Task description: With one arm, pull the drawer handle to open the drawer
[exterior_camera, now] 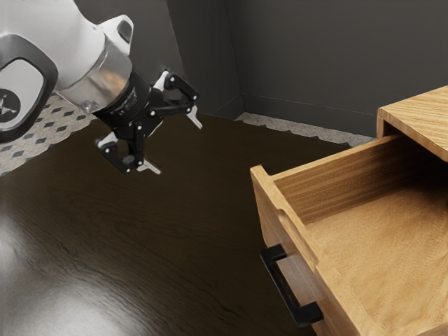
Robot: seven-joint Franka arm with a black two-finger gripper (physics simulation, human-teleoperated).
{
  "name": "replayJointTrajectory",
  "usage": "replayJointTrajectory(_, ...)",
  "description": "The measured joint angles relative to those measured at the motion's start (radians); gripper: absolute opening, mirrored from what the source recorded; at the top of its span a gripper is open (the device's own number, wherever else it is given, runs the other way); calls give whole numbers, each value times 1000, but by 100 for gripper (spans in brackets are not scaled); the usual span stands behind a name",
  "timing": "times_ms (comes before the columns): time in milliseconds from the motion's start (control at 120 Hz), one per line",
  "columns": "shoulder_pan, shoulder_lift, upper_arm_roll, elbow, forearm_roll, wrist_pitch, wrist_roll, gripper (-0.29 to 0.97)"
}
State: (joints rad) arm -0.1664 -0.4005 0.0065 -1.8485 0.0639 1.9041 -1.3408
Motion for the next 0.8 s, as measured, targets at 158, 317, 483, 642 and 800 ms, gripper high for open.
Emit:
replayJointTrajectory(158,-2,-13,-37,46,27,-214,159,68)
replayJointTrajectory(317,-1,18,-68,104,33,-325,306,68)
replayJointTrajectory(483,-2,92,-71,182,24,-383,436,68)
replayJointTrajectory(642,0,240,-70,341,17,-431,556,68)
replayJointTrajectory(800,-1,282,-71,385,18,-463,650,68)
